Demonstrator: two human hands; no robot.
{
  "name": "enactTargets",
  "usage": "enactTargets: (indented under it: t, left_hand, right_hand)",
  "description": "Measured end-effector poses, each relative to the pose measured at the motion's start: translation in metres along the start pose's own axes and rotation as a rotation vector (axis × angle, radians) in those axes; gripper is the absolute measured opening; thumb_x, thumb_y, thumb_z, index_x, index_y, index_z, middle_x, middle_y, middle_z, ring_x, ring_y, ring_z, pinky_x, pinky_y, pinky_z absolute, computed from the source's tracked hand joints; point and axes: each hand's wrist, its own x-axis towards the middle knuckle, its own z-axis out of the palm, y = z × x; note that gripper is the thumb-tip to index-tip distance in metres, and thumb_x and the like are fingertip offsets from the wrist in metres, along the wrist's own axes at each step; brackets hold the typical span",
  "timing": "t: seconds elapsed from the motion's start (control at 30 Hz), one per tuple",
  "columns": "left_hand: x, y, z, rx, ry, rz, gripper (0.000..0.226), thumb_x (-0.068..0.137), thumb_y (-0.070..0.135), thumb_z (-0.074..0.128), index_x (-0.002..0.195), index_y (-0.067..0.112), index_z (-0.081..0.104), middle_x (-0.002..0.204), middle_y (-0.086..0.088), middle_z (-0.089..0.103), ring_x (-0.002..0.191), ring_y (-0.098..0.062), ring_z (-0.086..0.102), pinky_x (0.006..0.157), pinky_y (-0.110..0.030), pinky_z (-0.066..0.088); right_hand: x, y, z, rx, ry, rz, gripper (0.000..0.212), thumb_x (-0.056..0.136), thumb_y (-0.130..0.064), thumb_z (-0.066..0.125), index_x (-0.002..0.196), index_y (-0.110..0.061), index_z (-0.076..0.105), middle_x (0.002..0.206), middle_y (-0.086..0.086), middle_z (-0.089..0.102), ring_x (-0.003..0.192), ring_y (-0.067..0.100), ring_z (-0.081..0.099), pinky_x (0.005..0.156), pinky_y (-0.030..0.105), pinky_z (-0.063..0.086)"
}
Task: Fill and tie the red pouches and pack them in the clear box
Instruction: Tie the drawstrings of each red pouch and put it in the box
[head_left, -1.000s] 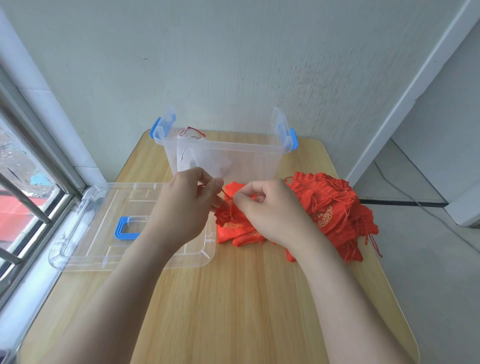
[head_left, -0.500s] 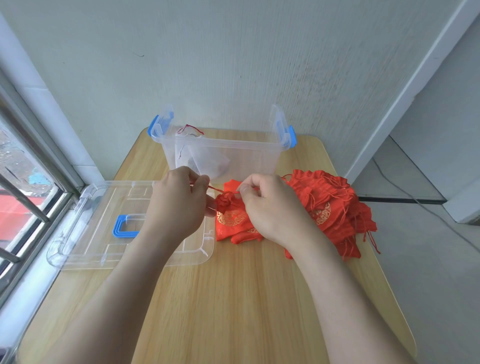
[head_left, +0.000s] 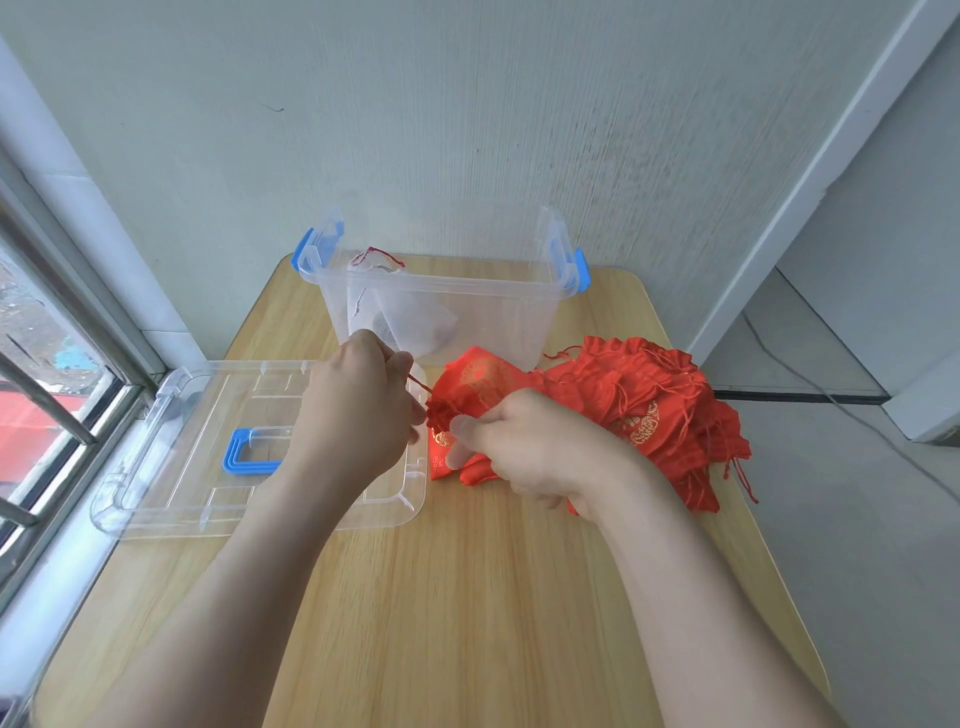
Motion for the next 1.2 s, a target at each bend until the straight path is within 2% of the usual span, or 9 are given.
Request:
enactTargets:
  t: [0.2,0.3,0.5,0.63,0.77,0.87,0.93,1.07,1.2]
  left_hand:
    - [-0.005,-0.004,0.000,0.350,-0.158,0.034,0.019,0.100,0.003,0.044,0.107,0.013,0.058,0.103,-0.007,0.064,0.098,-0.031,0.059,0.087,-0.050,0.054]
    - [-0.008,0.006,-0.005,0.324,-0.291,-0.028,0.037,0.091,-0.003,0.041,0.101,0.015,0.072,0.095,0.004,0.063,0.100,-0.024,0.056,0.083,-0.036,0.046]
    - [-0.009,0.008,-0.004,0.302,-0.325,-0.073,0.032,0.093,0.011,0.046,0.096,-0.006,0.073,0.099,-0.025,0.069,0.096,-0.039,0.062,0.084,-0.048,0.051]
    - [-0.012,0.006,0.004,0.280,-0.273,-0.052,0.061,0.103,0.047,0.052,0.067,-0.003,0.055,0.062,-0.011,0.054,0.067,-0.027,0.053,0.062,-0.035,0.040]
    - [-0.006,-0.003,0.004,0.286,-0.245,0.007,0.048,0.104,0.041,0.058,0.069,0.012,0.073,0.040,0.009,0.050,0.053,-0.017,0.053,0.059,-0.031,0.043]
    - [-0.002,-0.009,0.005,0.280,-0.189,0.069,0.039,0.102,0.041,0.063,0.077,0.016,0.077,0.054,0.003,0.059,0.062,-0.022,0.059,0.060,-0.034,0.044]
    - [0.000,-0.011,0.008,0.262,-0.145,0.108,0.032,0.101,0.042,0.066,0.082,0.019,0.077,0.066,0.002,0.061,0.067,-0.014,0.058,0.058,-0.029,0.040]
    - [0.003,-0.012,0.010,0.239,-0.077,0.183,0.025,0.101,0.039,0.068,0.086,0.019,0.075,0.066,0.011,0.055,0.065,-0.005,0.052,0.057,-0.019,0.034]
    - [0.004,-0.017,0.010,0.244,-0.117,0.177,0.025,0.101,0.038,0.067,0.084,0.020,0.072,0.063,0.009,0.054,0.063,-0.006,0.052,0.057,-0.023,0.034]
  right_hand:
    - [0.011,0.010,0.004,0.011,0.011,0.033,0.037,0.112,-0.040,0.042,0.103,-0.024,0.074,0.041,-0.017,0.053,0.029,0.008,0.031,0.038,0.015,0.022]
    - [0.014,0.013,0.004,-0.035,0.032,0.006,0.034,0.111,-0.038,0.045,0.101,-0.022,0.074,0.066,-0.007,0.071,0.028,0.007,0.032,0.038,0.014,0.024]
    - [0.014,0.011,0.005,-0.026,0.048,-0.025,0.032,0.108,-0.031,0.050,0.100,-0.018,0.078,0.094,0.006,0.082,0.028,0.003,0.035,0.031,0.013,0.021]
    - [0.014,0.011,0.005,-0.039,0.043,-0.008,0.032,0.107,-0.034,0.050,0.097,-0.022,0.079,0.091,0.002,0.082,0.035,0.005,0.044,0.035,0.012,0.024]
    - [0.014,0.012,0.003,-0.024,0.108,-0.047,0.036,0.110,-0.033,0.051,0.101,-0.007,0.075,0.058,-0.009,0.067,0.033,-0.002,0.051,0.031,0.016,0.027]
    - [0.018,0.015,0.003,-0.147,0.350,-0.163,0.032,0.103,-0.046,0.064,0.091,-0.018,0.071,0.073,-0.010,0.067,0.071,0.007,0.070,0.064,0.026,0.054]
    - [0.020,0.017,0.003,-0.228,0.502,-0.189,0.030,0.094,-0.054,0.072,0.094,-0.025,0.062,0.086,-0.012,0.064,0.091,0.019,0.066,0.079,0.039,0.055]
    - [0.020,0.016,0.003,-0.232,0.557,-0.394,0.033,0.089,-0.052,0.079,0.112,-0.036,0.061,0.084,-0.018,0.063,0.090,0.020,0.065,0.077,0.041,0.055]
    - [0.021,0.019,0.005,-0.344,0.481,-0.375,0.010,0.094,-0.049,0.074,0.101,-0.045,0.080,0.095,-0.017,0.078,0.094,0.016,0.071,0.078,0.038,0.059]
